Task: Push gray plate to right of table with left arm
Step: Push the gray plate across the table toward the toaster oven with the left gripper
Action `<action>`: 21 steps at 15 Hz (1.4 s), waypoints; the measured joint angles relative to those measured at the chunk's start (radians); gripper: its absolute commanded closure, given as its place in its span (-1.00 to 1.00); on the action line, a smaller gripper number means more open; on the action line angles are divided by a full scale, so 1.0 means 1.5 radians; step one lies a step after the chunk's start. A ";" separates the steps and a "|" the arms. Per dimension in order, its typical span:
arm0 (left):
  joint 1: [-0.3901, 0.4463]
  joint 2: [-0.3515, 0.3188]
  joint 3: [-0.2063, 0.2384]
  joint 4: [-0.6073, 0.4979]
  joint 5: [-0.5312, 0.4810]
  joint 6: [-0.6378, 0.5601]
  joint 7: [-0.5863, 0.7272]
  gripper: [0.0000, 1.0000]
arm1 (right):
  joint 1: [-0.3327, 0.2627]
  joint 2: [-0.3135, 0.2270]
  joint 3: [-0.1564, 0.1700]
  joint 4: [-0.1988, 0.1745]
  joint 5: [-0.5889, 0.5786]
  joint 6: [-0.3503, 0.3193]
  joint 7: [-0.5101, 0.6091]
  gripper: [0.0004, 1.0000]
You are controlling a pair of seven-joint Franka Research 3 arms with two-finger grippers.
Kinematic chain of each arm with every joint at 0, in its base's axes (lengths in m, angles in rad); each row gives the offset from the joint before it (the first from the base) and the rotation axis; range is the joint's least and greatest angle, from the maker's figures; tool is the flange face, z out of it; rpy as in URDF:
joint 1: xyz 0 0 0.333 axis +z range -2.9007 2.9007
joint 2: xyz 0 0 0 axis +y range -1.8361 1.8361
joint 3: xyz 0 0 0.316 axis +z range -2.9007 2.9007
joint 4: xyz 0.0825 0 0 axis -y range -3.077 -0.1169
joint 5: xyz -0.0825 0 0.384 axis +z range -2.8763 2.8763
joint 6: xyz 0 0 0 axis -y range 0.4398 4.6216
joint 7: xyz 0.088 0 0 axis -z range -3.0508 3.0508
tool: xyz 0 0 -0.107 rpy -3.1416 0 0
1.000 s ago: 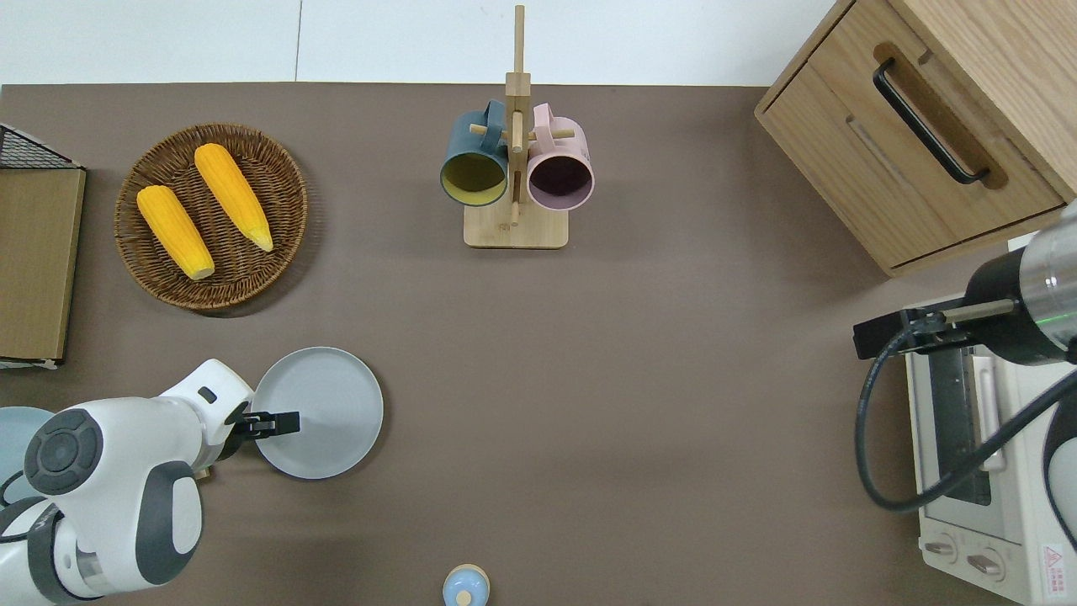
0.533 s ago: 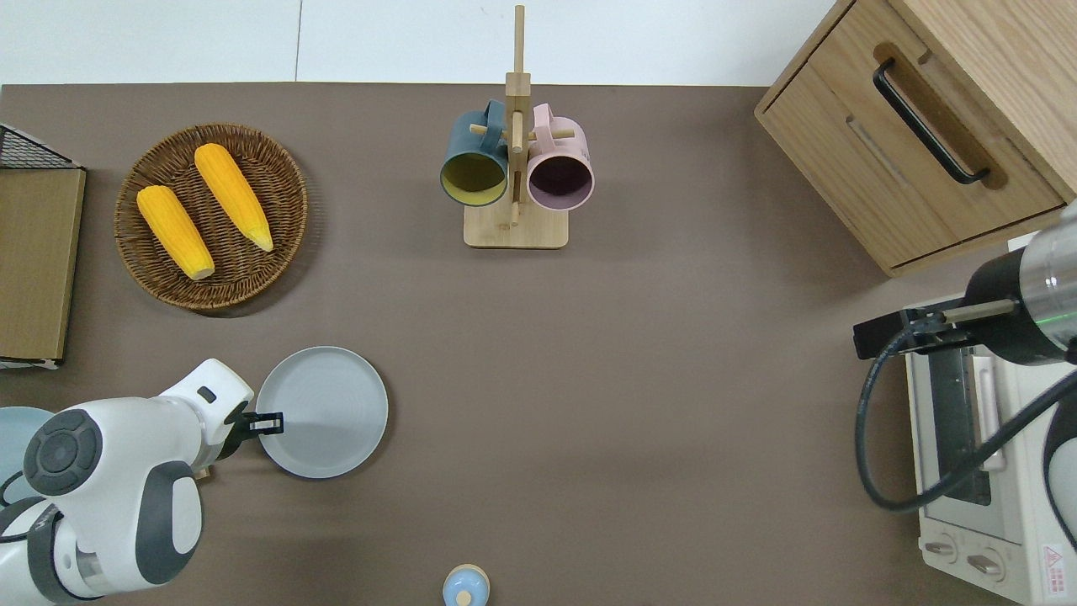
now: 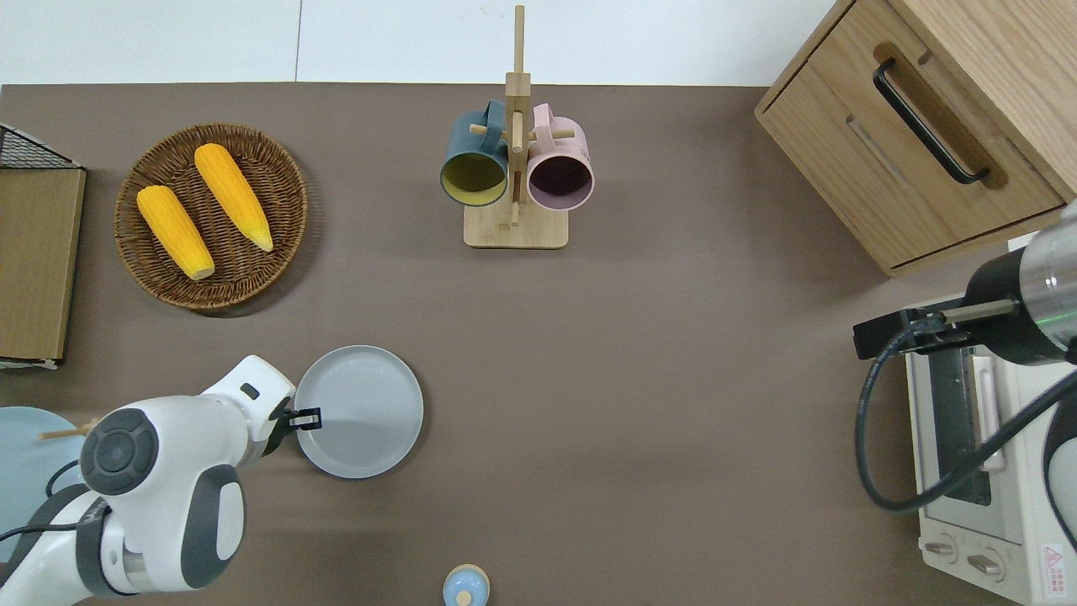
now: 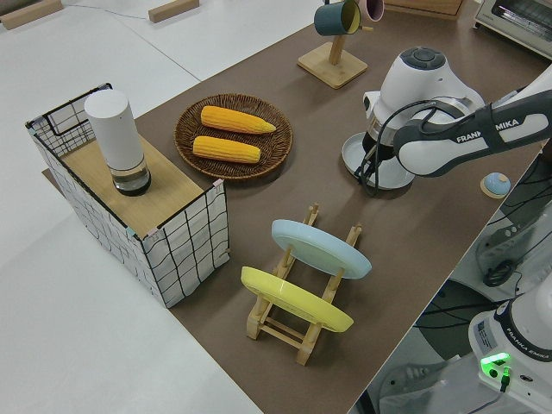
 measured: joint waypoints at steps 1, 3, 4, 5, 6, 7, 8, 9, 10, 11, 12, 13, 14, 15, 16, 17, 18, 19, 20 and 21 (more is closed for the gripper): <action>-0.036 0.007 -0.001 0.007 0.000 0.001 -0.038 1.00 | 0.000 0.000 0.000 0.000 0.000 0.000 0.000 -0.97; -0.100 0.028 -0.002 0.029 0.000 0.002 -0.110 1.00 | 0.000 0.000 0.000 0.000 0.000 0.000 0.000 -0.97; -0.133 0.043 -0.003 0.046 0.000 0.003 -0.150 1.00 | 0.000 0.000 0.000 0.000 0.000 0.000 0.000 -0.97; -0.156 0.055 -0.003 0.059 0.000 0.004 -0.181 1.00 | 0.000 0.000 0.000 0.000 0.000 0.000 0.000 -0.97; -0.183 0.069 -0.003 0.077 0.000 0.005 -0.217 1.00 | 0.000 0.000 0.000 0.000 0.000 0.000 0.000 -0.97; -0.212 0.085 -0.004 0.096 0.000 0.007 -0.255 1.00 | 0.000 0.000 0.000 0.000 0.000 0.000 0.000 -0.97; -0.239 0.101 -0.005 0.115 0.000 0.009 -0.293 1.00 | 0.000 0.000 0.000 0.000 0.000 0.000 0.000 -0.97; -0.267 0.119 -0.005 0.139 0.000 0.012 -0.332 1.00 | 0.000 0.000 0.000 0.000 0.000 0.000 0.000 -0.97; -0.290 0.137 -0.006 0.162 0.000 0.012 -0.364 1.00 | 0.000 0.000 0.000 0.000 0.000 0.000 0.000 -0.97; -0.311 0.154 -0.006 0.185 0.001 0.012 -0.393 1.00 | 0.000 0.000 0.000 0.000 0.000 0.000 0.000 -0.97; -0.340 0.181 -0.006 0.218 0.002 0.013 -0.430 1.00 | 0.000 0.000 0.000 0.000 0.000 0.000 0.000 -0.97; -0.362 0.204 -0.006 0.245 0.006 0.013 -0.456 1.00 | 0.000 0.000 0.000 0.000 0.000 0.000 0.000 -0.97; -0.381 0.228 -0.006 0.271 0.013 0.013 -0.483 1.00 | 0.000 0.000 0.000 0.000 0.000 0.000 0.000 -0.97; -0.395 0.244 -0.006 0.290 0.017 0.013 -0.502 1.00 | 0.000 0.000 0.000 0.000 0.000 0.000 0.000 -0.97; -0.409 0.260 -0.006 0.310 0.020 0.013 -0.519 1.00 | 0.000 0.000 0.000 0.000 0.000 0.000 0.000 -0.97; -0.423 0.275 -0.006 0.329 0.022 0.014 -0.538 1.00 | 0.000 0.000 0.000 0.000 0.000 0.000 0.000 -0.97; -0.432 0.283 -0.006 0.342 0.022 0.014 -0.549 1.00 | 0.000 0.000 0.000 0.000 0.000 0.000 0.000 -0.97; -0.441 0.292 -0.005 0.355 0.023 0.014 -0.561 1.00 | 0.000 0.000 0.000 0.000 0.000 0.000 0.000 -0.97; -0.446 0.297 -0.005 0.360 0.024 0.014 -0.566 1.00 | 0.000 0.000 0.000 0.000 0.000 0.000 0.000 -0.97; -0.448 0.300 -0.005 0.364 0.025 0.014 -0.568 1.00 | 0.000 0.000 0.000 0.000 0.000 0.000 0.000 -0.97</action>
